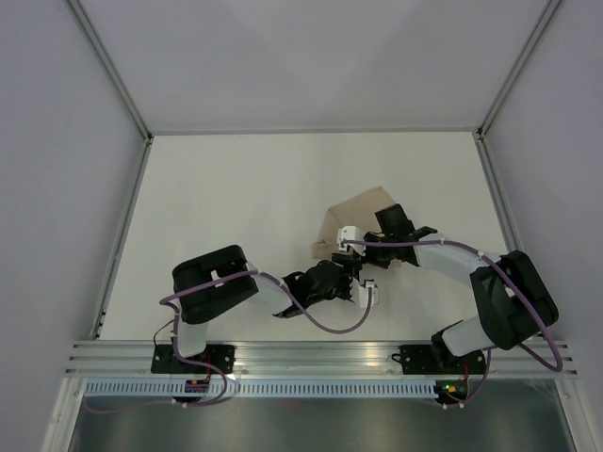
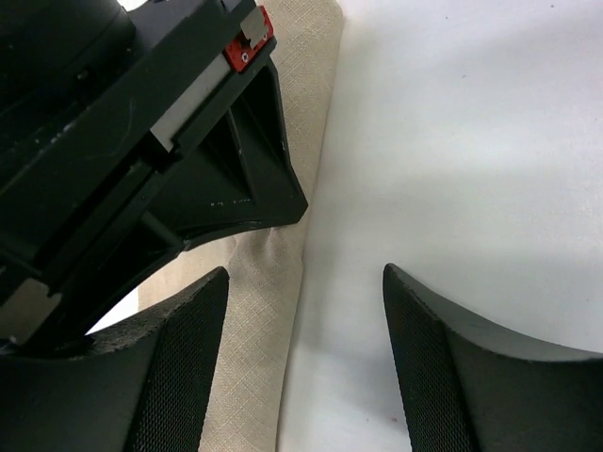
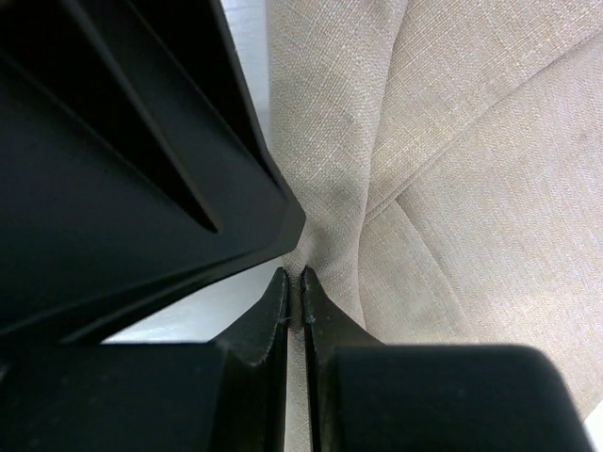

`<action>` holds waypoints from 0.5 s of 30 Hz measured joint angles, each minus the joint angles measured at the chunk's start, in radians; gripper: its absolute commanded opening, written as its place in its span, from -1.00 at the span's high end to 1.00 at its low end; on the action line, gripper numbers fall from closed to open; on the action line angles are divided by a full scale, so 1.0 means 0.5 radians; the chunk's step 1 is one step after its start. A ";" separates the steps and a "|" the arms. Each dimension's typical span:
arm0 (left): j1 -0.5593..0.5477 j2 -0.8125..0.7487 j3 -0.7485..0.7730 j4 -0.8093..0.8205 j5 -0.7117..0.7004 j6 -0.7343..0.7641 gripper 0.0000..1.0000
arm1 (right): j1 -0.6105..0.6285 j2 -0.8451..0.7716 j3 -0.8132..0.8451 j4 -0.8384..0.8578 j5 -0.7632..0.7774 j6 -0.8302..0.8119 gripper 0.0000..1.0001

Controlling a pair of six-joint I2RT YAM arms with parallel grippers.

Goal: Fold the napkin, place the utensils inside, and roll it up
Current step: Roll the napkin with the utensil

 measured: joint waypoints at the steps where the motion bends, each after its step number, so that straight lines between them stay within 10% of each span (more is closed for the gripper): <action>1: 0.003 0.009 0.013 -0.002 0.005 0.001 -0.46 | -0.005 0.001 0.000 0.006 0.004 0.007 0.95; 15: 0.057 0.142 0.084 0.151 -0.027 0.119 -0.39 | -0.044 0.011 0.003 0.053 0.095 0.035 0.96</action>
